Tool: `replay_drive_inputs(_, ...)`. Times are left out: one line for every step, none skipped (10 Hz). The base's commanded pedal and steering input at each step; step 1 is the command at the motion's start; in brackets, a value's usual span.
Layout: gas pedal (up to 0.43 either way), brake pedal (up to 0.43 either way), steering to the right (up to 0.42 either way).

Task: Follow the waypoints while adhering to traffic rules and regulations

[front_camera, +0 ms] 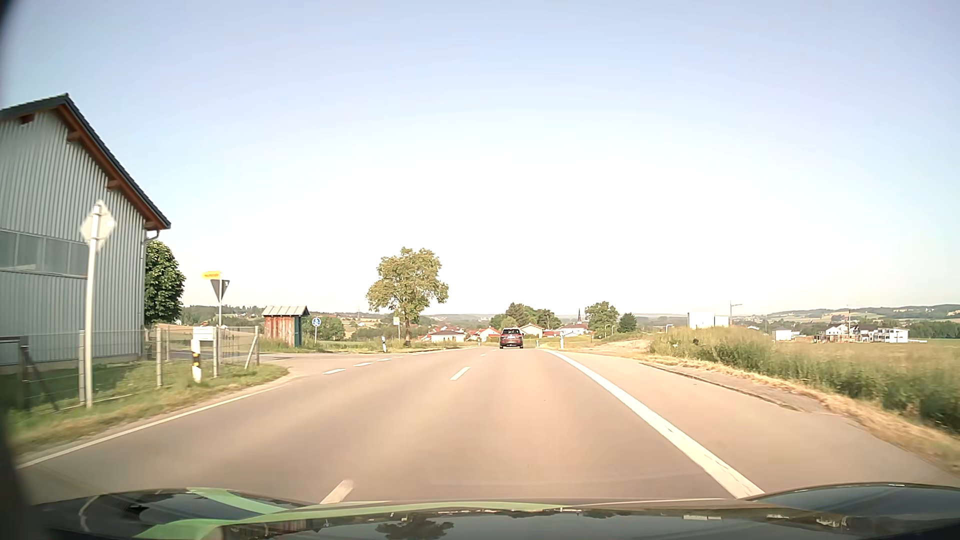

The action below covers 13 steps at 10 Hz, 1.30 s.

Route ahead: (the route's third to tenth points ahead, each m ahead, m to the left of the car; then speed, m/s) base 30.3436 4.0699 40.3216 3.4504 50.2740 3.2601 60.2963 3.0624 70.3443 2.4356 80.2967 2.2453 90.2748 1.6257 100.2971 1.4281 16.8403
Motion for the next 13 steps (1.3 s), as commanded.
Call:
replay_drive_inputs(0.11,0.0,-0.002)
replay_drive_inputs(0.11,0.0,-0.002)
replay_drive_inputs(0.067,0.0,-0.001)
replay_drive_inputs(0.047,0.0,-0.002)
replay_drive_inputs(0.047,0.0,-0.002)
replay_drive_inputs(0.047,0.0,-0.002)
replay_drive_inputs(0.047,0.0,-0.001)
replay_drive_inputs(0.059,0.0,-0.002)
replay_drive_inputs(0.087,0.0,-0.002)
replay_drive_inputs(0.138,0.0,-0.002)
replay_drive_inputs(0.15,0.0,-0.002)
replay_drive_inputs(0.15,0.0,-0.002)
replay_drive_inputs(0.157,0.0,-0.002)
